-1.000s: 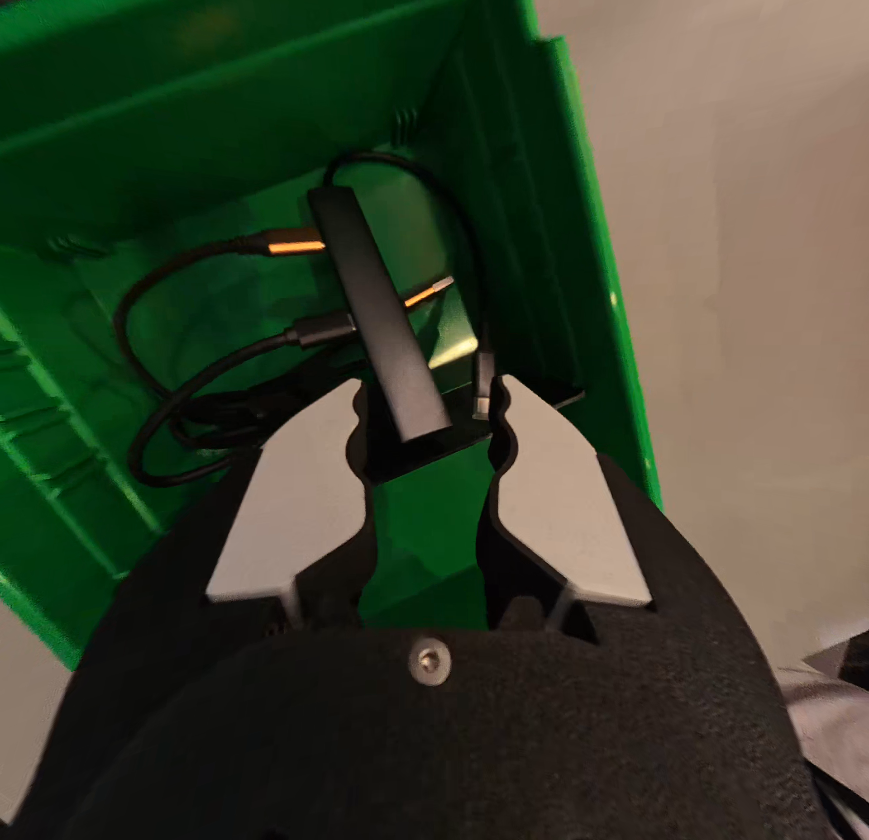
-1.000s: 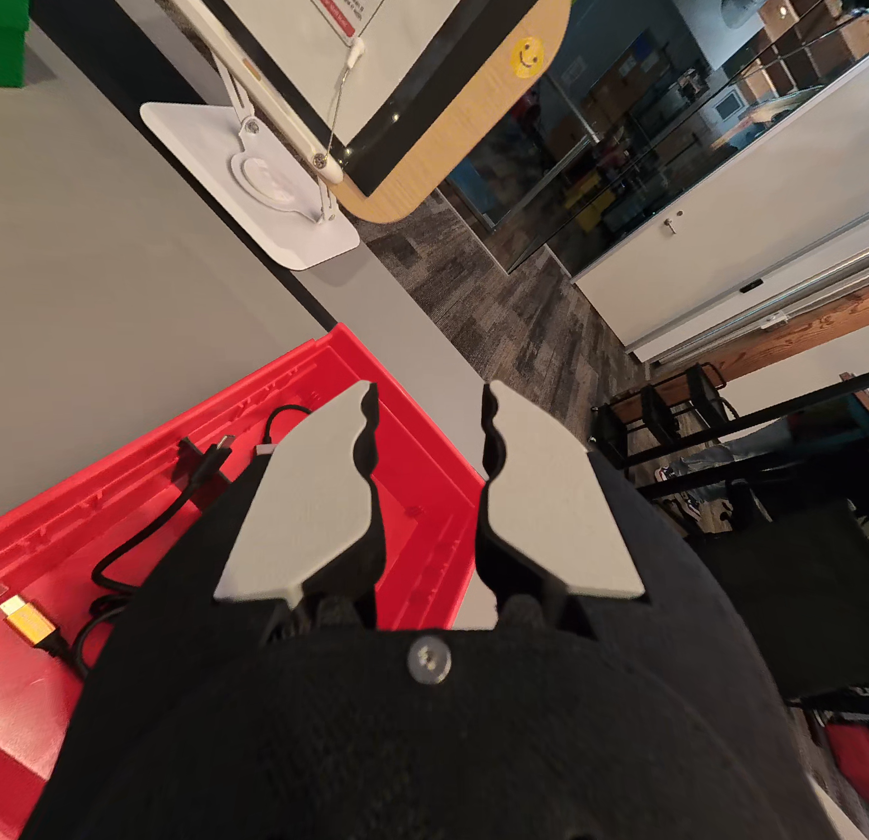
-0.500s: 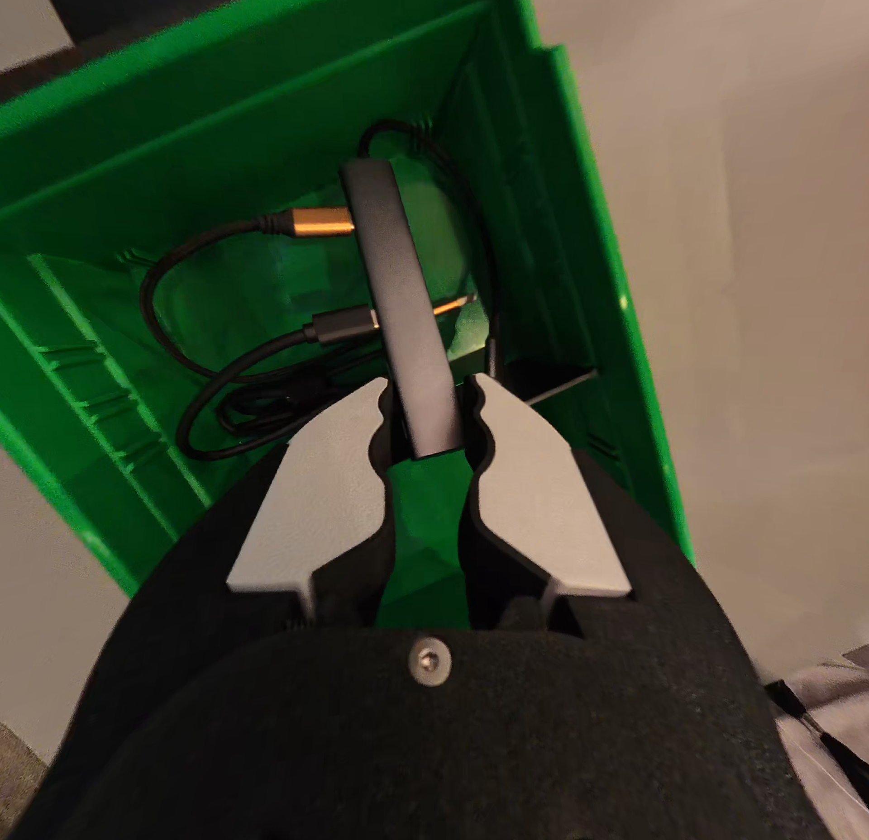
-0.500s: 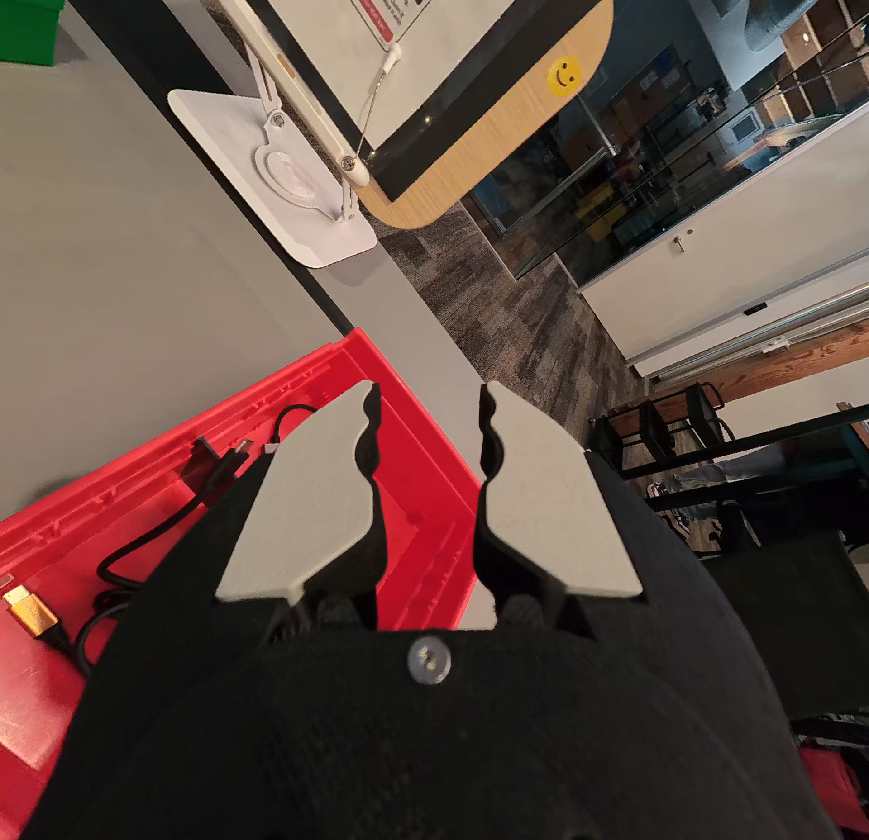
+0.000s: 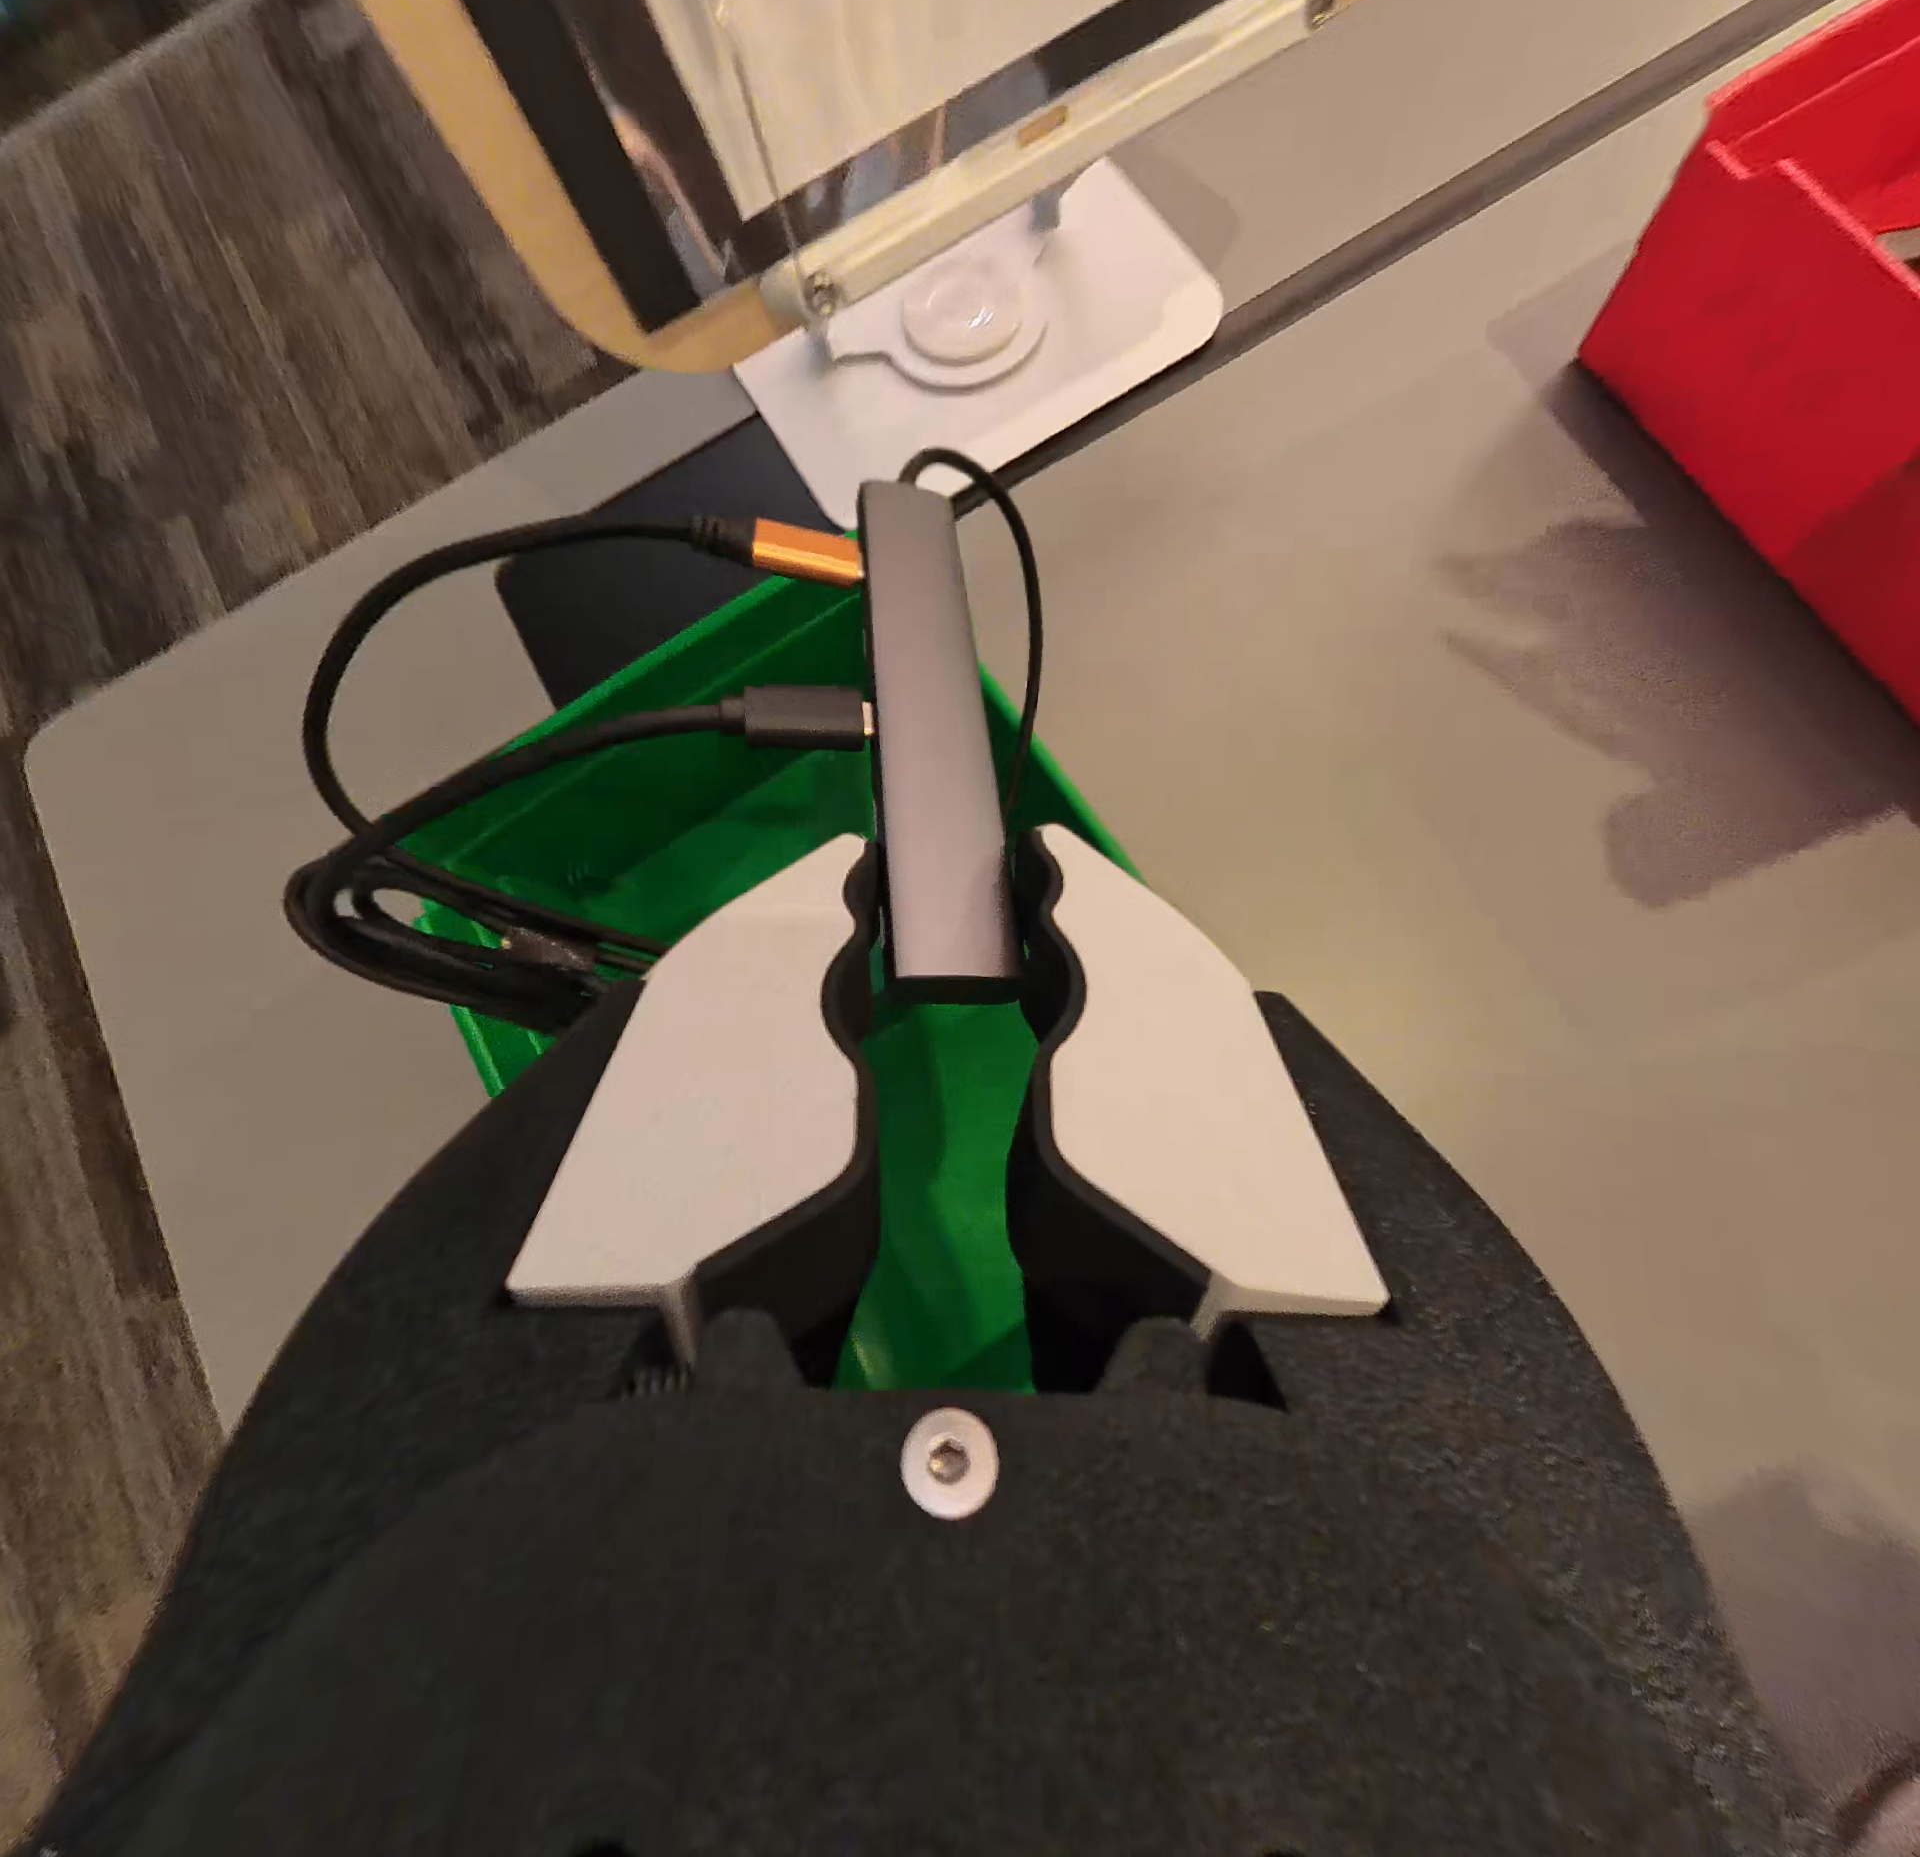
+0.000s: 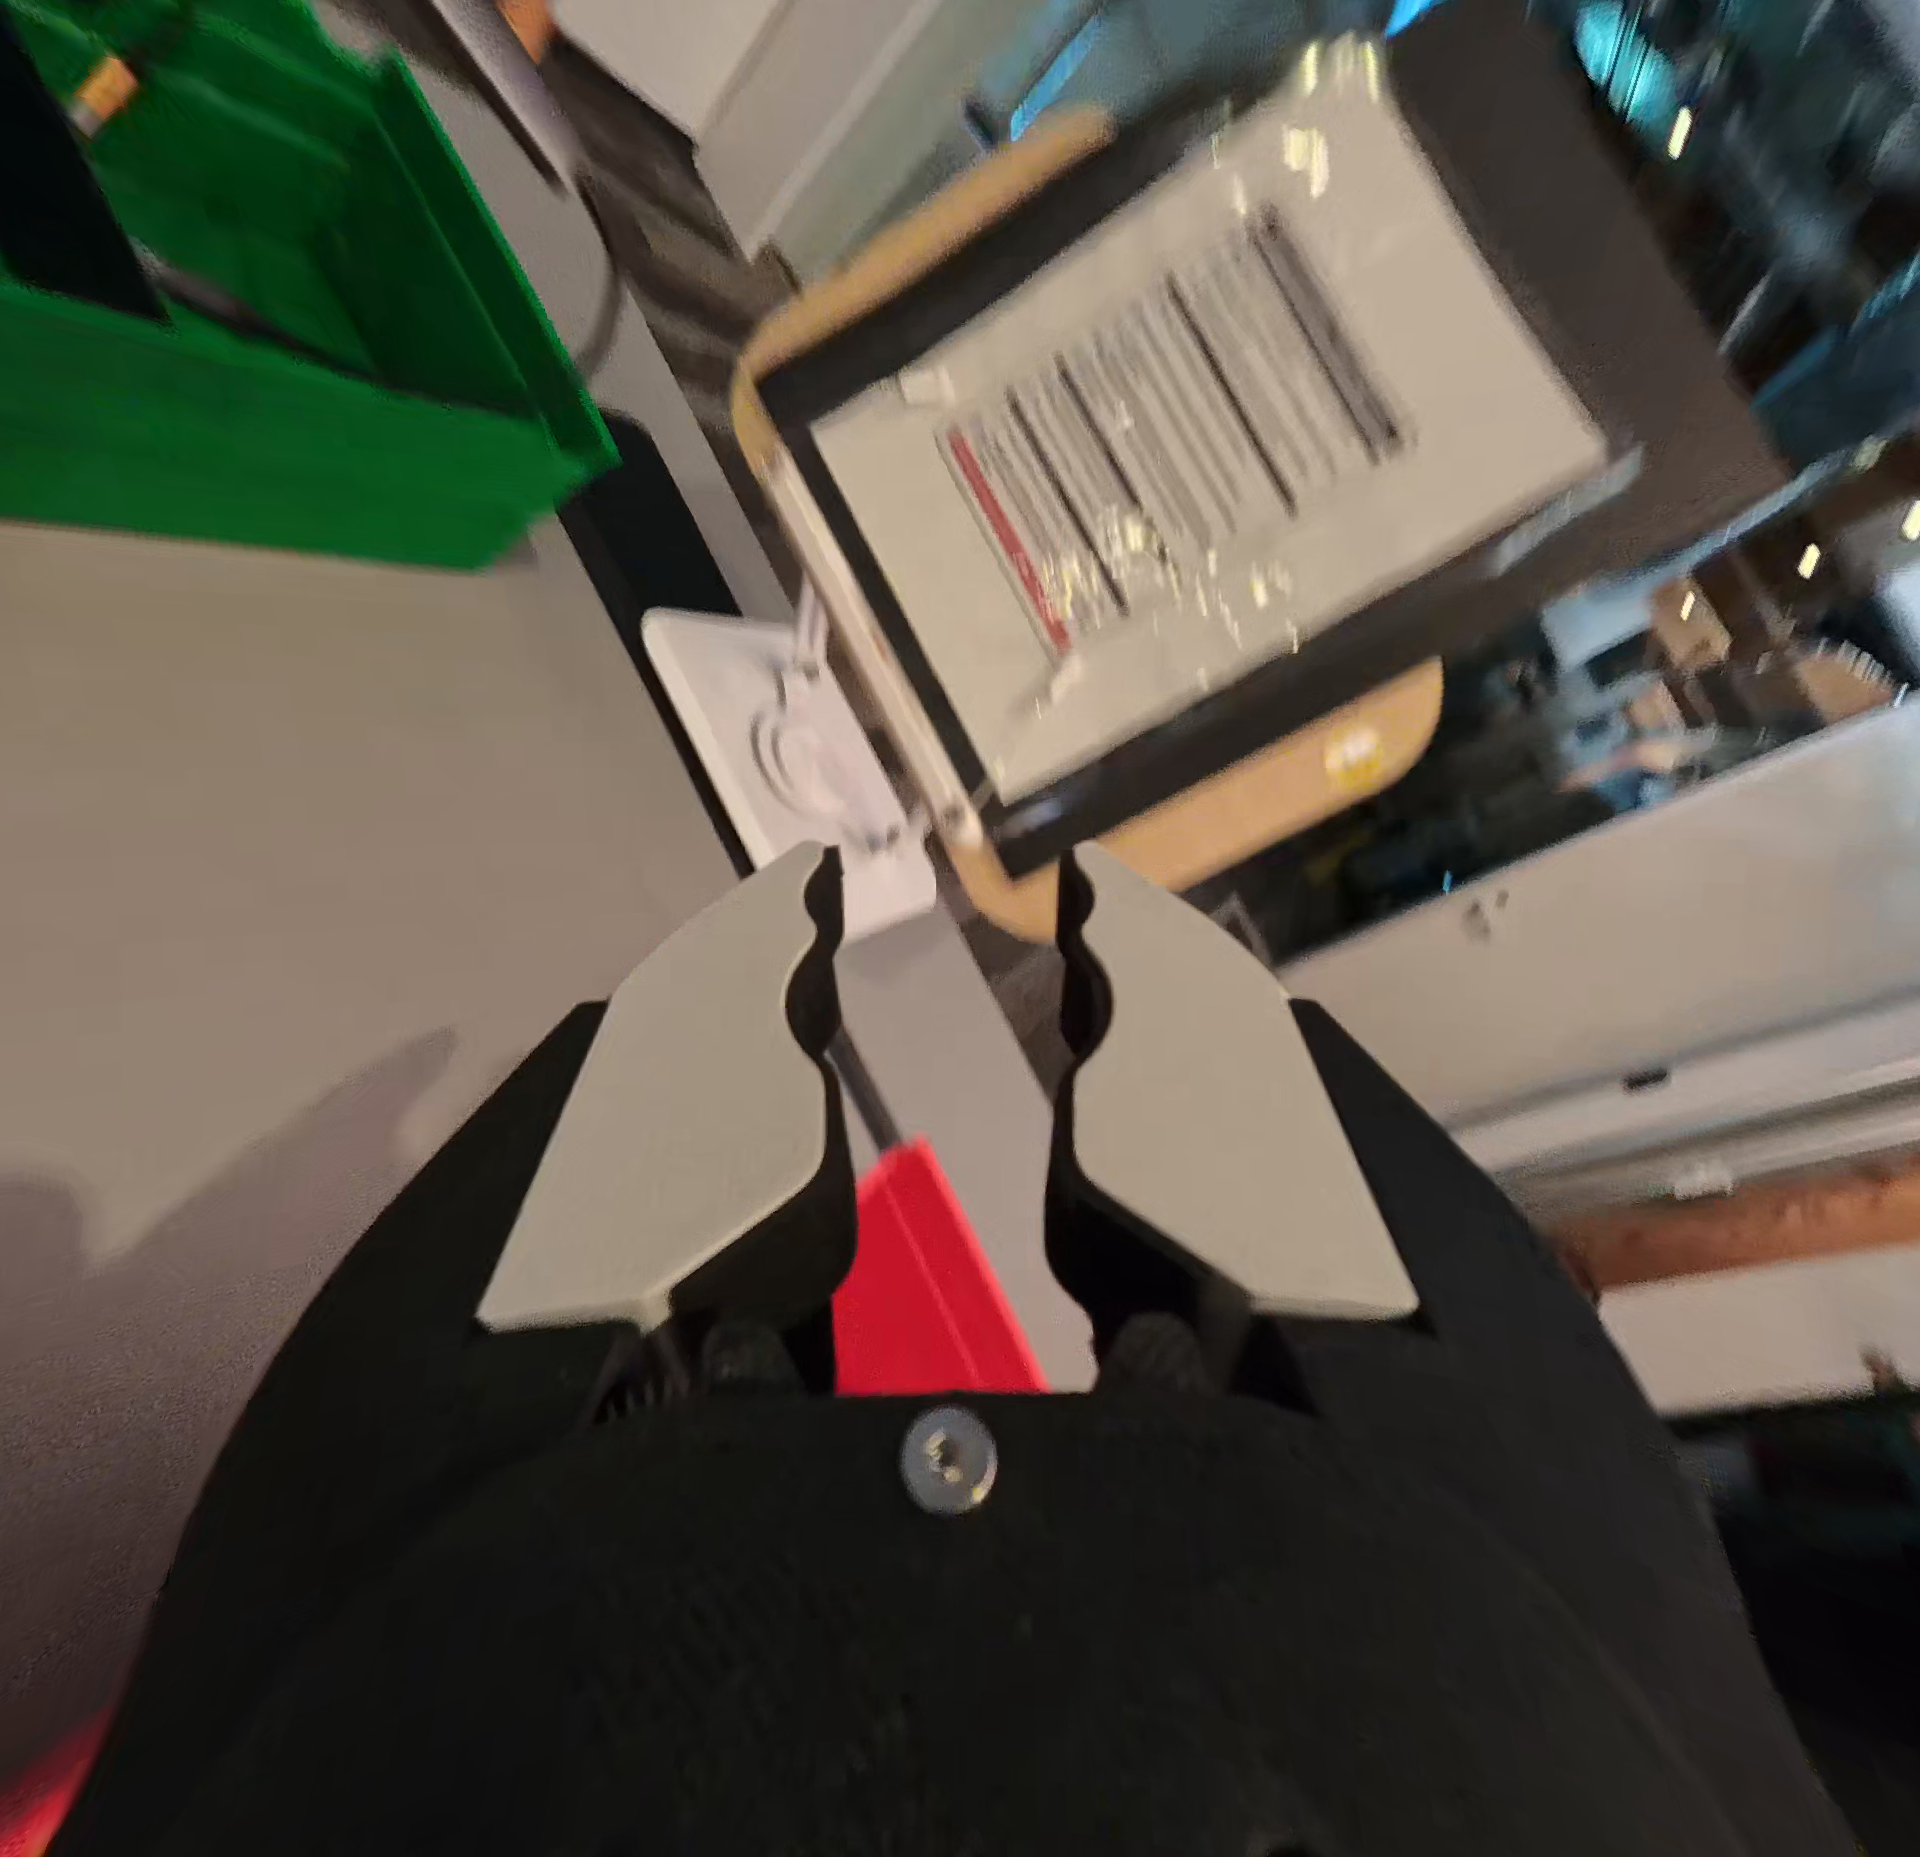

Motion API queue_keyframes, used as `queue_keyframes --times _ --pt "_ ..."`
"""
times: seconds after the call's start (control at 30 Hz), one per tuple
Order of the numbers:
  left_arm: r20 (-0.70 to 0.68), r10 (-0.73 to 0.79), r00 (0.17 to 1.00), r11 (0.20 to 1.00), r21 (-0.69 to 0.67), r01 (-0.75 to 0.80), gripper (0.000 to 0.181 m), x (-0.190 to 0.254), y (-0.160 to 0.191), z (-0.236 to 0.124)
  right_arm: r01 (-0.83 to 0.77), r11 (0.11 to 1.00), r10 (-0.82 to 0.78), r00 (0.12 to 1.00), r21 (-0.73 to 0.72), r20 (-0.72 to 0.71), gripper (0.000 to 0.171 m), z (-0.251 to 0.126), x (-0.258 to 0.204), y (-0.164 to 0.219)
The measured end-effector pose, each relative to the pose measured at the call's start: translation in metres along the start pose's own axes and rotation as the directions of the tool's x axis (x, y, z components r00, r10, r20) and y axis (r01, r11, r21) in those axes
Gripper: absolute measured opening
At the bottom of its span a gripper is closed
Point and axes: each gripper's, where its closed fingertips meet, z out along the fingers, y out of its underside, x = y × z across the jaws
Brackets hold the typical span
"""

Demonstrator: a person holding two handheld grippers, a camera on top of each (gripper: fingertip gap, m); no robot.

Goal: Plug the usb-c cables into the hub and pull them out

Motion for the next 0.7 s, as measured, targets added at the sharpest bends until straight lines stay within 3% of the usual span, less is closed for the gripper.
queue_keyframes --times 0.03,0.13,0.23,0.33,0.47,0.53,0.63,0.7 --pt "-0.003 0.017 1.000 1.000 0.010 -0.017 0.024 0.005 -0.002 -0.004 0.026 0.998 -0.026 1.000 0.056 0.005 0.040 0.009 -0.011 -0.018" --pt "-0.025 0.073 0.997 0.997 0.027 -0.073 0.024 0.026 -0.007 -0.016 0.094 0.971 -0.103 0.994 0.222 0.031 0.043 0.031 -0.055 -0.073" --pt "-0.060 0.128 0.990 0.991 0.054 -0.125 0.024 0.053 -0.012 -0.030 0.170 0.936 -0.161 0.986 0.309 -0.053 0.048 0.046 -0.087 -0.110" --pt "-0.131 0.206 0.970 0.976 0.093 -0.195 0.024 0.089 -0.017 -0.043 0.314 0.890 -0.255 0.944 0.329 -0.211 0.051 0.051 -0.104 -0.129" --pt "-0.215 0.306 0.927 0.950 0.138 -0.281 0.024 0.130 -0.018 -0.053 0.460 0.842 -0.346 0.861 0.282 -0.372 0.036 0.046 -0.104 -0.136" --pt "-0.261 0.336 0.905 0.939 0.165 -0.301 0.024 0.144 -0.020 -0.055 0.463 0.848 -0.365 0.863 0.259 -0.349 0.015 0.046 -0.103 -0.131" --pt "-0.295 0.335 0.895 0.940 0.162 -0.299 0.024 0.147 -0.020 -0.050 0.395 0.873 -0.321 0.907 0.285 -0.273 0.011 0.043 -0.099 -0.125" --pt "-0.298 0.335 0.894 0.940 0.174 -0.294 0.024 0.143 -0.021 -0.048 0.314 0.901 -0.280 0.948 0.299 -0.150 0.010 0.043 -0.099 -0.120"
